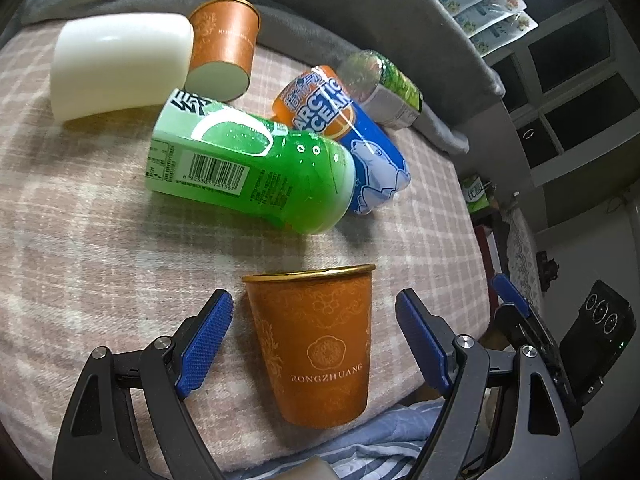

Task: Flip cup upright
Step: 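Close the left gripper on the upright cup while the right gripper releases and withdraws, then lower the upright cup onto the table with the left gripper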

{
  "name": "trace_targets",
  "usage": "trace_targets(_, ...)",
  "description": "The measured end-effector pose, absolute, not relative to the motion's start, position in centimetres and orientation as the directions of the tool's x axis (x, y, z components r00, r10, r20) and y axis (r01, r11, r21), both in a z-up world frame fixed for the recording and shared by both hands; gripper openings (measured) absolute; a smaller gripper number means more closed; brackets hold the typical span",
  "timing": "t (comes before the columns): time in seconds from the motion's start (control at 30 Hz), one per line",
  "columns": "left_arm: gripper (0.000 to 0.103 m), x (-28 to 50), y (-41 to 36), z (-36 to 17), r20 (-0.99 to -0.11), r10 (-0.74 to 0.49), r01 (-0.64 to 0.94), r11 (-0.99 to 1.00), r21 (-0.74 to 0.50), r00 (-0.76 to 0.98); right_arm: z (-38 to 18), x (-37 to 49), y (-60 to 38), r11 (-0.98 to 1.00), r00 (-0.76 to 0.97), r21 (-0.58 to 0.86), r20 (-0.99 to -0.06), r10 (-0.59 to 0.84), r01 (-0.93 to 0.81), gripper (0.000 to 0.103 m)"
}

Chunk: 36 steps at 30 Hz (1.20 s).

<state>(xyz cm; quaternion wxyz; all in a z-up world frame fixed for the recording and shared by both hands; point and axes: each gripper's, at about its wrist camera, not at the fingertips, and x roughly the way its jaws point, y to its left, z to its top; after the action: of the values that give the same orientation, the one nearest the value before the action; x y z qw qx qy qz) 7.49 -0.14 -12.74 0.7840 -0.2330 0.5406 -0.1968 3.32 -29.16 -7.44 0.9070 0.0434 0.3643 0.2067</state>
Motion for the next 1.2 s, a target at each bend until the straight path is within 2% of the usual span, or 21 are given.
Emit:
trace_targets(0.2, 0.081, 8.0, -0.3, -13.1, -0.758, -0.563, 0.051, 0.812, -0.581, 0.328, -7.7, 3.4, -29.3, 0.916, 0.651, 0.228, -0.647, 0.397, -0.331, 0.088)
trace_targets(0.4, 0.073, 8.2, -0.5, -13.4, -0.766, -0.559, 0.053, 0.817, -0.574, 0.318, -8.0, 3.8, -29.5, 0.921, 0.654, 0.241, -0.649, 0.388, -0.307, 0.088)
trace_targets(0.47, 0.067, 8.2, -0.5, -13.4, -0.768, -0.556, 0.056, 0.819, -0.571, 0.318, -8.0, 3.8, -29.5, 0.921, 0.654, 0.244, -0.649, 0.388, -0.305, 0.088)
trace_targets(1.2, 0.067, 7.1, -3.5, -10.4, -0.756, -0.486, 0.185, 0.872, -0.453, 0.439, -8.3, 4.0, -29.9, 0.927, 0.66, 0.246, -0.652, 0.375, -0.283, 0.088)
